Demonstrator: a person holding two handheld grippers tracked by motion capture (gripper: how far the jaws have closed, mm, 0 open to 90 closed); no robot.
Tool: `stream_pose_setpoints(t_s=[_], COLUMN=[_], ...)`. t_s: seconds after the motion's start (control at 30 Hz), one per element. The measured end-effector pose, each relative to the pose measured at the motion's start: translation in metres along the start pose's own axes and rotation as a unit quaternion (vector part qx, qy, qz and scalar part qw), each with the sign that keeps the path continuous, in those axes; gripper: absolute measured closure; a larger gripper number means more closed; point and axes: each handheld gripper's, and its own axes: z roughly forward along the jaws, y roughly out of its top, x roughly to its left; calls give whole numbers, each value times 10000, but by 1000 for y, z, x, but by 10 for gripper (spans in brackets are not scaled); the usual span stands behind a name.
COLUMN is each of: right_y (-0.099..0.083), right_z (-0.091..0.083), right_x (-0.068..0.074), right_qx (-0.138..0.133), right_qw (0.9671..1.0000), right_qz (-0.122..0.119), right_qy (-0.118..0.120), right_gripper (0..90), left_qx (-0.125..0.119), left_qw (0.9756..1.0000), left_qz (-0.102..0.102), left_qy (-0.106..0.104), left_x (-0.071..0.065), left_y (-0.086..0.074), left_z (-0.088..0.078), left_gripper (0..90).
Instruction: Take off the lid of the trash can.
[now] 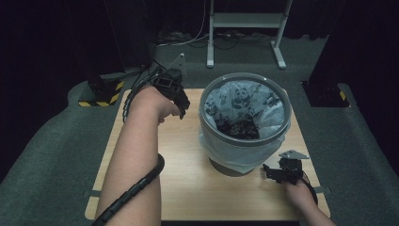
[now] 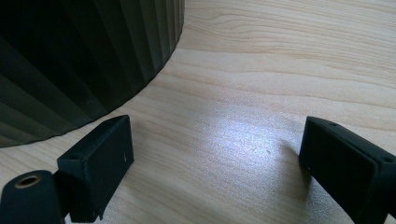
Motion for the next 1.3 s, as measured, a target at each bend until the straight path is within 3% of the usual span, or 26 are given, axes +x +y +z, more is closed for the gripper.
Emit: stream_pose_setpoints(t_s=[0.47, 0.6, 1.0, 1.3], right_y=[0, 0, 0, 0], right_z=[0, 0, 0, 0], right_x=[0, 0, 0, 0], right_qx=[2, 10, 3, 3], right_qw=[10000, 10000, 10000, 10000], right_qz=[-12, -25, -24, -29], right_qy=[10, 16, 23, 33], right_gripper=[97, 97, 97, 97], left_qx=[-184, -75, -174, -156], left_qw=[9997, 9997, 9991, 9996], left_qz=[186, 213, 384, 234], left_qy=[13, 101, 44, 3], left_x=[-28, -36, -56, -60], left_y=[20, 24, 35, 39], left_z=[-20, -17, -10, -1], left_gripper=[440, 457, 460, 506])
